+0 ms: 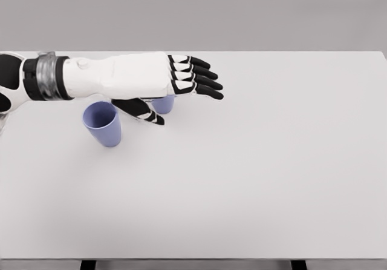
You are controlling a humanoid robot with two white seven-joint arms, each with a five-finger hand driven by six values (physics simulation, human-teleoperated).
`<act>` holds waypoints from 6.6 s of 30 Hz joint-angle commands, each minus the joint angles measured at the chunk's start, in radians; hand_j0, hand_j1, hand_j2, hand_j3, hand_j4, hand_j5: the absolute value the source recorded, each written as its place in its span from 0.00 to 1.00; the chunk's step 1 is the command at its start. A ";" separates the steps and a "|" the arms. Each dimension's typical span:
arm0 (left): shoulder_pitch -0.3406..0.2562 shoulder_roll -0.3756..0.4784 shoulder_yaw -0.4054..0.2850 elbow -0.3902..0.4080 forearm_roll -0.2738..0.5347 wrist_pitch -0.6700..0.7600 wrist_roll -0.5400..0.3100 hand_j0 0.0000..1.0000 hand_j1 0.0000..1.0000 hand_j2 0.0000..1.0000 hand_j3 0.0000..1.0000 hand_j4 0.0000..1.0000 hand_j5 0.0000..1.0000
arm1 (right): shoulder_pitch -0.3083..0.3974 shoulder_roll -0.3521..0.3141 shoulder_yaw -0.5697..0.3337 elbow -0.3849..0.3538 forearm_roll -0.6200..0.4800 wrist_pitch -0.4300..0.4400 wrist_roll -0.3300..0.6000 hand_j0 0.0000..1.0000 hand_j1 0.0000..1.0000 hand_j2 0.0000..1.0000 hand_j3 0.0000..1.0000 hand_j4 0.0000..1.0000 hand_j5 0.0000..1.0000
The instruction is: Place the right cup on the left cup with left arm
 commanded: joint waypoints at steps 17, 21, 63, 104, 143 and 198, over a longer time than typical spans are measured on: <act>-0.157 0.017 -0.247 0.188 -0.009 0.131 0.012 1.00 1.00 1.00 1.00 1.00 1.00 | 0.000 0.000 0.000 -0.001 0.002 -0.001 0.000 1.00 1.00 1.00 1.00 1.00 1.00; -0.184 0.019 -0.249 0.217 -0.011 0.154 0.011 1.00 1.00 1.00 1.00 1.00 1.00 | -0.002 0.000 0.000 0.001 0.002 -0.001 0.000 1.00 1.00 1.00 1.00 1.00 1.00; -0.259 -0.135 -0.370 0.607 -0.146 0.156 0.089 1.00 1.00 1.00 1.00 1.00 1.00 | 0.000 0.000 0.000 -0.001 0.002 -0.001 0.000 1.00 1.00 1.00 1.00 1.00 1.00; -0.244 -0.165 -0.414 0.662 -0.189 0.164 0.133 1.00 1.00 1.00 1.00 1.00 1.00 | 0.000 0.000 0.000 -0.001 0.002 -0.001 0.000 1.00 1.00 1.00 1.00 1.00 1.00; -0.219 -0.136 -0.407 0.599 -0.187 0.085 0.149 0.51 0.51 0.51 0.51 0.51 0.51 | 0.000 0.000 0.000 -0.001 0.002 -0.001 0.000 1.00 1.00 1.00 1.00 1.00 1.00; -0.365 0.479 -0.411 0.058 0.054 0.085 0.133 0.53 0.53 0.53 0.53 0.53 0.53 | -0.002 0.000 0.000 0.001 0.002 -0.001 0.000 1.00 1.00 1.00 1.00 1.00 1.00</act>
